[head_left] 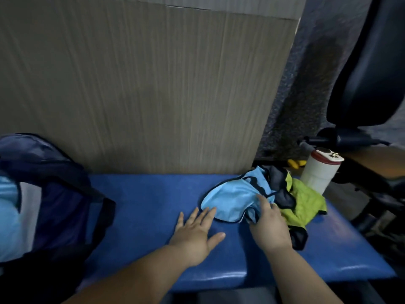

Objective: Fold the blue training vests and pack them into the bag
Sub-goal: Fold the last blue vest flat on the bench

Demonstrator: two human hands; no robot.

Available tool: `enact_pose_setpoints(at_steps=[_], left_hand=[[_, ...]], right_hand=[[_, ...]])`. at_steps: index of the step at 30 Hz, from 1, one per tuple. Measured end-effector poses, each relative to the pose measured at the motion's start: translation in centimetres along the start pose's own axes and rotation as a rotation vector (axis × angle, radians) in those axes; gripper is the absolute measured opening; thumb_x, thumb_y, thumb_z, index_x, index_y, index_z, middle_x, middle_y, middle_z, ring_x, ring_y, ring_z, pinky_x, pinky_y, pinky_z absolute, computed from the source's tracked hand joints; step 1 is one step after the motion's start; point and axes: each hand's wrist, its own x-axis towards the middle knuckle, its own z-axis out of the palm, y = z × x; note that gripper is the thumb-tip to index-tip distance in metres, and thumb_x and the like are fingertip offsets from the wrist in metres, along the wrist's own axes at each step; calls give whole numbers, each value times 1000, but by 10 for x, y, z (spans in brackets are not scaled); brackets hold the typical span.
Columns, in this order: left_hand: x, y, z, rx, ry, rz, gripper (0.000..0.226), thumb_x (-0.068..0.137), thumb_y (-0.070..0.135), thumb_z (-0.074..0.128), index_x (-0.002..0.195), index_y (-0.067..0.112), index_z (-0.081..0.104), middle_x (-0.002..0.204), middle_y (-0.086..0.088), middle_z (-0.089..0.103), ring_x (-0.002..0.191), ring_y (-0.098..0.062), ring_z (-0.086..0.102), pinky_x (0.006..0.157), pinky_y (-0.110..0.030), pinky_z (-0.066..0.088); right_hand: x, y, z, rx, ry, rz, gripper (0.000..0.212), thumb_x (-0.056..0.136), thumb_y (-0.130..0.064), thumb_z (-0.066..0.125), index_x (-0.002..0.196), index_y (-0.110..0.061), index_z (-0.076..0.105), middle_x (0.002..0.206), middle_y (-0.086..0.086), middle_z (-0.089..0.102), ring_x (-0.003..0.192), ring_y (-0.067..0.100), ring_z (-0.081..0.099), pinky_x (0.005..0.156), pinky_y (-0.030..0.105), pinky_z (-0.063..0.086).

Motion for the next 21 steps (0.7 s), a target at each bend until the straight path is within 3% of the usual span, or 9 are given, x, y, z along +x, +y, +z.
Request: enact_pose_setpoints(at_steps=[4, 7, 9, 13, 16, 19, 21], left_hand=[[7, 1, -1, -191, 130, -21, 66, 98, 62, 23, 153, 38, -5, 163, 11, 3, 149, -6, -5, 121, -35, -9], [8, -3, 0, -339, 186, -14, 72, 83, 78, 15, 148, 51, 0, 162, 10, 16, 149, -7, 7, 122, -34, -2], [6, -5, 0, -450, 239, -15, 82, 71, 83, 12, 146, 52, 5, 158, 12, 26, 146, -11, 20, 121, -35, 8], [-2, -8, -5, -642, 256, -48, 89, 73, 81, 33, 151, 41, 22, 151, 5, 39, 138, -17, 37, 114, -33, 29], [-5, -9, -7, -686, 297, -99, 65, 91, 50, 58, 148, 31, 34, 145, 5, 45, 134, -13, 42, 102, -19, 32], [-4, -14, -6, -646, 360, -166, 47, 94, 30, 62, 139, 22, 50, 127, 7, 57, 119, -13, 54, 89, -16, 36], [-5, -19, -6, -581, 428, -207, 33, 94, 24, 61, 127, 18, 61, 112, 6, 64, 101, -14, 60, 80, -19, 39]], right_hand=[[-3, -6, -2, 27, -44, -129, 58, 88, -16, 63, 143, -27, 46, 136, 1, 57, 122, 21, 54, 94, 28, 45], [-11, -17, 3, 62, -87, -238, 55, 87, -15, 64, 140, -28, 52, 138, -4, 56, 125, 15, 52, 100, 22, 40], [-16, -26, 8, 91, -136, -309, 55, 87, -13, 63, 138, -30, 53, 137, -6, 56, 125, 13, 51, 100, 19, 39], [-29, -42, 18, 277, -312, -395, 54, 85, -5, 58, 131, -34, 57, 120, -10, 62, 109, 7, 57, 90, 16, 46], [-33, -48, 21, 395, -452, -384, 56, 85, -2, 55, 130, -33, 51, 103, -15, 61, 88, -4, 56, 77, 10, 44], [-29, -49, 15, 612, -498, -298, 56, 85, 6, 48, 124, -33, 47, 110, -5, 63, 85, -2, 60, 72, 19, 49], [-27, -48, 10, 671, -435, -254, 52, 86, 6, 48, 117, -36, 47, 109, -5, 65, 85, 6, 66, 72, 25, 53]])
